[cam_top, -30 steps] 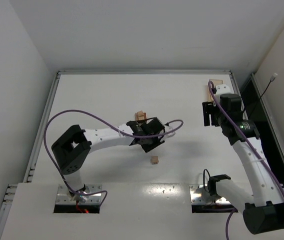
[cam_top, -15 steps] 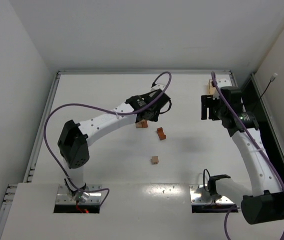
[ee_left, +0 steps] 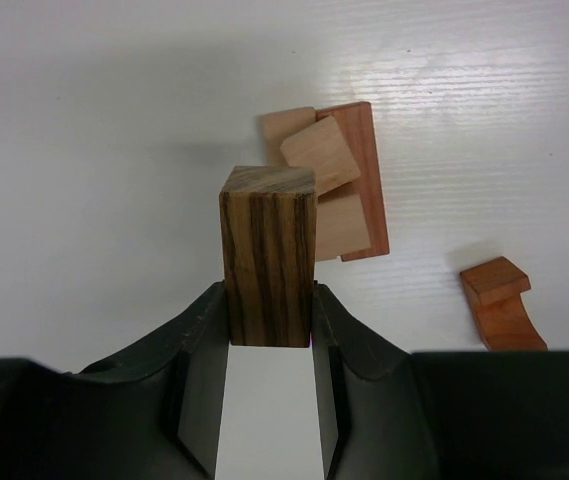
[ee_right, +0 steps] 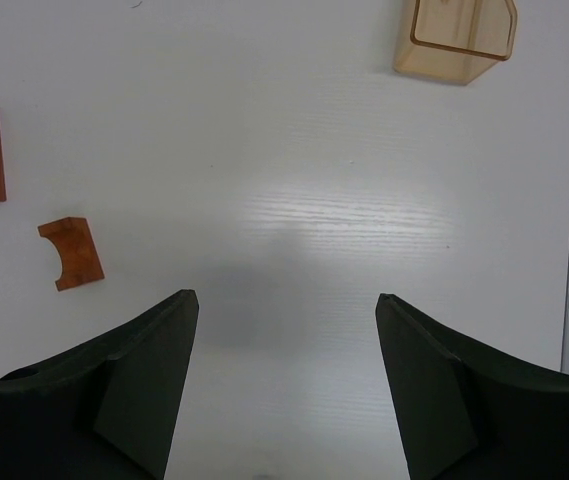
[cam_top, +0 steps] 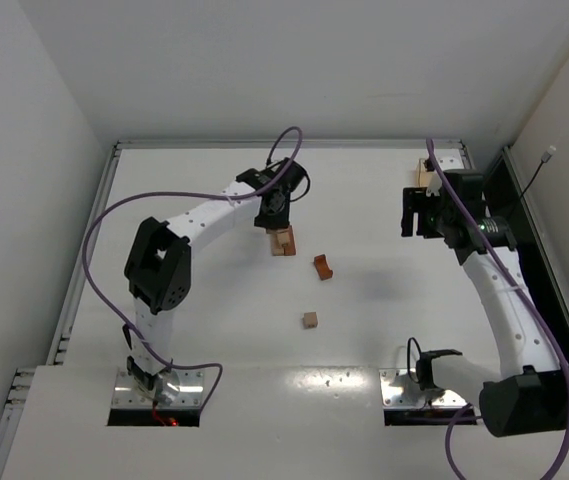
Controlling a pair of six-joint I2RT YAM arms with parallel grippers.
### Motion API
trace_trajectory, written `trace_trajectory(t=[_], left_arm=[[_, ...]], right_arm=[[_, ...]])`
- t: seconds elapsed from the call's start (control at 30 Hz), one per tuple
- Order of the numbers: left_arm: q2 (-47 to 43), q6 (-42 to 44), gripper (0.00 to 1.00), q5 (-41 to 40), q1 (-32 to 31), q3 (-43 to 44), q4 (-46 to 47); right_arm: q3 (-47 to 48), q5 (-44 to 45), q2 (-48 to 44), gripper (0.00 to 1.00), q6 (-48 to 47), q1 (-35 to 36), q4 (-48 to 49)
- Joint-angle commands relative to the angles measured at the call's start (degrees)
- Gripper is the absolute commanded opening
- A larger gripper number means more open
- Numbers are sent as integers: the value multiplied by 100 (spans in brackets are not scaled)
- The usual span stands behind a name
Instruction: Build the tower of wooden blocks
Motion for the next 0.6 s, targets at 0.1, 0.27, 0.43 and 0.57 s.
trace_trajectory(t=[0.1, 0.27, 0.43, 0.57], left_arm=[[98, -92, 0, 645, 43, 409, 70], [212, -373, 0, 759, 43, 462, -9], [397, -497, 0, 821, 95, 409, -62], [512, -497, 0, 821, 95, 593, -62]], right_arm=[[256, -186, 154, 69, 131, -63, 150], [256, -290, 206, 69, 131, -63, 202], [256, -291, 206, 69, 131, -63, 202], [203, -291, 206, 69, 131, -63, 202]])
